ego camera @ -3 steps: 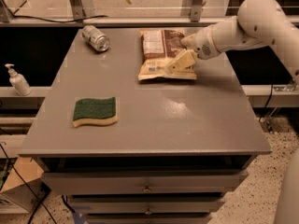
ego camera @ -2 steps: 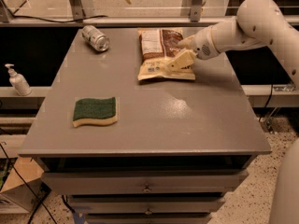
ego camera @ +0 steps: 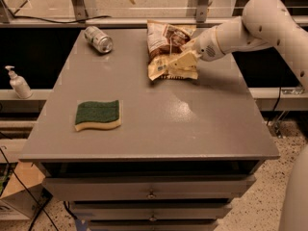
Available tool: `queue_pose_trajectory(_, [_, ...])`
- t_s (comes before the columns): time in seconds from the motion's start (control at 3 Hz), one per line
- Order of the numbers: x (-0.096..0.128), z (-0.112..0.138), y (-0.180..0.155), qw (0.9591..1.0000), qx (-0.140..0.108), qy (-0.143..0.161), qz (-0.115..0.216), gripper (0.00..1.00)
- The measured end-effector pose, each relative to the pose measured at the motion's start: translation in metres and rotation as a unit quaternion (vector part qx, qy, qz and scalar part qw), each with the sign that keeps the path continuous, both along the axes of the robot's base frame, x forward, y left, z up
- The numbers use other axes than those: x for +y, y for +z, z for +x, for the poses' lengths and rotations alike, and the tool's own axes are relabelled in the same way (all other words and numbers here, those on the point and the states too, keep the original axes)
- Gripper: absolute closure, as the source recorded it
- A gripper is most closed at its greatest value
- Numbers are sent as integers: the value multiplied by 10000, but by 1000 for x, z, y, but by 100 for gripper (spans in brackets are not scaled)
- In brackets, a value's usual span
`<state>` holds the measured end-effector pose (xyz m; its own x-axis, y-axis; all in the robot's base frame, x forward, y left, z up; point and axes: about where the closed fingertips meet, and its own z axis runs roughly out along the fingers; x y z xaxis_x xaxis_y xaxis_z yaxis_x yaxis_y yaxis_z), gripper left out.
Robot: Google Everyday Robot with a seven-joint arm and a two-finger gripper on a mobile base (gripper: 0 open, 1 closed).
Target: Pick brown chip bag
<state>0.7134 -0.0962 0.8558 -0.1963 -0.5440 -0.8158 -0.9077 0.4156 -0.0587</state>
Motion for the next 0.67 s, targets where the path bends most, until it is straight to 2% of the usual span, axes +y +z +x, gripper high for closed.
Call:
queue_pose_trajectory(0.33, [2,-9,28,9994,-328,36,-54,100])
queue_pose_trajectory(0.67, [1,-23,68,9967,-804,92,-40,100])
